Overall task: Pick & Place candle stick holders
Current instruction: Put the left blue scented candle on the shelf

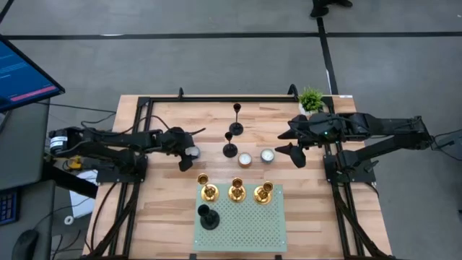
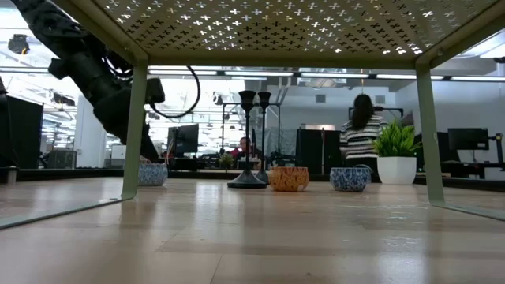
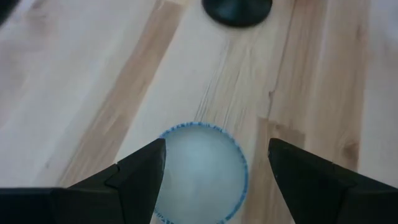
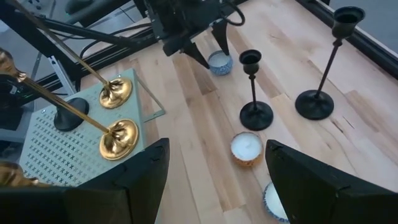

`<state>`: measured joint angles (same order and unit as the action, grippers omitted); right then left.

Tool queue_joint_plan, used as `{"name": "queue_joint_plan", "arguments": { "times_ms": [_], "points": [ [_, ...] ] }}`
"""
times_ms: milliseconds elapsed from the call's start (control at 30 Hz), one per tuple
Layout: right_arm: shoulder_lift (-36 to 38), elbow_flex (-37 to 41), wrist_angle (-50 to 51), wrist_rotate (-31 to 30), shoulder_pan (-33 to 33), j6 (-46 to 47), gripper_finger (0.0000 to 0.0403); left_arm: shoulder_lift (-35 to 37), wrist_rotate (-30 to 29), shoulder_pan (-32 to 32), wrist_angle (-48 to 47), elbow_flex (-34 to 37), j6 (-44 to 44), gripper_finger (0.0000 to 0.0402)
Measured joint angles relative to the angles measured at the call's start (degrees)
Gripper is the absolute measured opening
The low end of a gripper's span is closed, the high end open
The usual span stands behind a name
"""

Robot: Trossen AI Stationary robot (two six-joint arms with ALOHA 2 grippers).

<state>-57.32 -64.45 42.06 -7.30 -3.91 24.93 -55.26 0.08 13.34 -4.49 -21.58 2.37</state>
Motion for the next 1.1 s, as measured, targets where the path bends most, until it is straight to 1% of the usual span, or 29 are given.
{"name": "queue_joint_plan", "arguments": {
  "times_ms": [200,533,633,800,900,967,1100],
  "points": [
    [0.0,0.0,0.0,0.01,0.03,0.0,0.0256,-2.25,-0.31,0.0,4.46,0.0,-3.25,0.0285],
    [0.0,0.0,0.0,0.01,0.0,0.0,0.0256,-2.87,-1.04,0.06,4.89,0.0,-5.55,0.0286],
    [0.0,0.0,0.0,0.01,0.0,-0.02,0.0256,-2.87,-1.16,0.74,3.98,0.0,-5.57,0.0299],
    [0.0,0.0,0.01,0.04,0.0,-0.5,0.0256,-2.87,-1.65,1.57,3.63,0.0,-4.73,0.0333],
    [0.0,0.0,0.02,0.07,0.03,-0.94,0.0256,-2.91,0.45,1.52,3.62,0.0,-3.75,0.0349],
    [0.0,0.0,0.02,0.18,0.3,-1.31,0.0256,-3.45,1.62,1.31,3.58,-0.02,-3.64,0.0354],
    [0.0,0.0,0.0,0.14,0.41,-1.51,0.0256,-5.54,1.84,1.15,3.48,-0.07,-3.72,0.0354]
  ]
}}
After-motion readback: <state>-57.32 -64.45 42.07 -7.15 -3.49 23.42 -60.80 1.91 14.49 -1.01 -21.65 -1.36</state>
